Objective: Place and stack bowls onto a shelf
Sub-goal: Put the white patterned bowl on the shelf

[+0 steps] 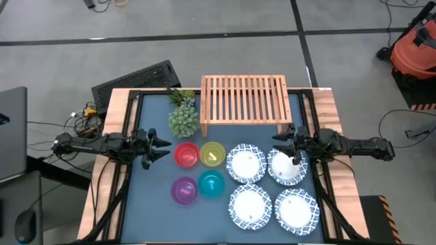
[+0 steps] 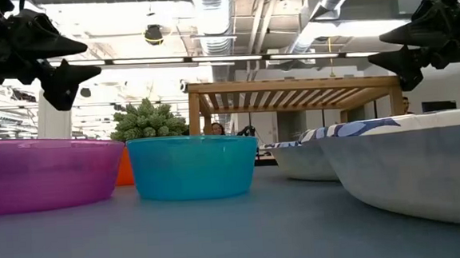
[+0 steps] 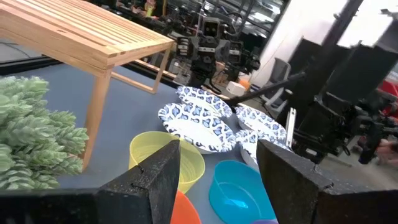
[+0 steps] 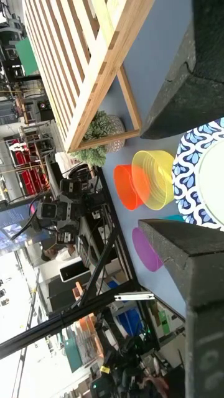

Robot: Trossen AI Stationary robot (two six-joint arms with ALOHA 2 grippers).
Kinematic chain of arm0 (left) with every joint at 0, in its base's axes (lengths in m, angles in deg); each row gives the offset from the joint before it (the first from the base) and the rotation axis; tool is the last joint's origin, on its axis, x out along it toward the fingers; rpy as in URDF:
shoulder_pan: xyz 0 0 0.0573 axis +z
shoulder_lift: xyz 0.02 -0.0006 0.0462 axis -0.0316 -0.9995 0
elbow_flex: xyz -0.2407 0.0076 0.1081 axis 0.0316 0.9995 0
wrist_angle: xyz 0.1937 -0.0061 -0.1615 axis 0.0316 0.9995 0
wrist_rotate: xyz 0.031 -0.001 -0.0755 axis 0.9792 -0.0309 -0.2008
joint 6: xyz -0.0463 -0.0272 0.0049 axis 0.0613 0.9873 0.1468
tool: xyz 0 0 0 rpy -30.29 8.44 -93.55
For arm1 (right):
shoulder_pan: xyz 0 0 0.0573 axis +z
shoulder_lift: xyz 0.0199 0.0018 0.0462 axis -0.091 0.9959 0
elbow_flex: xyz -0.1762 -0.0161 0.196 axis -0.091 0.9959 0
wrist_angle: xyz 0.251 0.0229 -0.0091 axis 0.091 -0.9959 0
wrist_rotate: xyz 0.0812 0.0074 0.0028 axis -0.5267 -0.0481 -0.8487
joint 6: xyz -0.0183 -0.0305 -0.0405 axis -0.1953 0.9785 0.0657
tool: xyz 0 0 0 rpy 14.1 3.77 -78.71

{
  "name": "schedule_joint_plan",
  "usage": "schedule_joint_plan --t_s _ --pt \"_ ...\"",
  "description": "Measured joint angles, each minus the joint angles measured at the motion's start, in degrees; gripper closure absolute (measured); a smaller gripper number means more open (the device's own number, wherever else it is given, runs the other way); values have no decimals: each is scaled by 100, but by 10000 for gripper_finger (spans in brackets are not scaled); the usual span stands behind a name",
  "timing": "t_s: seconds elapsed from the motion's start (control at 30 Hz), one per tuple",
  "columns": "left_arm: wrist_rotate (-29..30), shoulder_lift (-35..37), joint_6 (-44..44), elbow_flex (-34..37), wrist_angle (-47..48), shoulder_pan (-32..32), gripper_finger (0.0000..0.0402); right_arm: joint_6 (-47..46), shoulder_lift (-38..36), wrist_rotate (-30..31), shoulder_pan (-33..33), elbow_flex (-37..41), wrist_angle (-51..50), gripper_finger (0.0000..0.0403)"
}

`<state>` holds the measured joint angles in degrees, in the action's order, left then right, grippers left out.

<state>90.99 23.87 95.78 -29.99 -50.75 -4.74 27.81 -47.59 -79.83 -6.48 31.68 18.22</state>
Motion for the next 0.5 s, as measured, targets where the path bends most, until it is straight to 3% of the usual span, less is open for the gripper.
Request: schedule_joint_plan --t_s 0.2,0.3,0.5 --pt "163 -17 1079 0 -24 2 205 1 0 0 -2 0 0 154" --pt "182 -17 1189 -1 -27 2 205 -48 0 0 -2 0 0 154" --pt "523 -17 1189 0 -79 2 205 -1693 0 0 -17 0 8 154"
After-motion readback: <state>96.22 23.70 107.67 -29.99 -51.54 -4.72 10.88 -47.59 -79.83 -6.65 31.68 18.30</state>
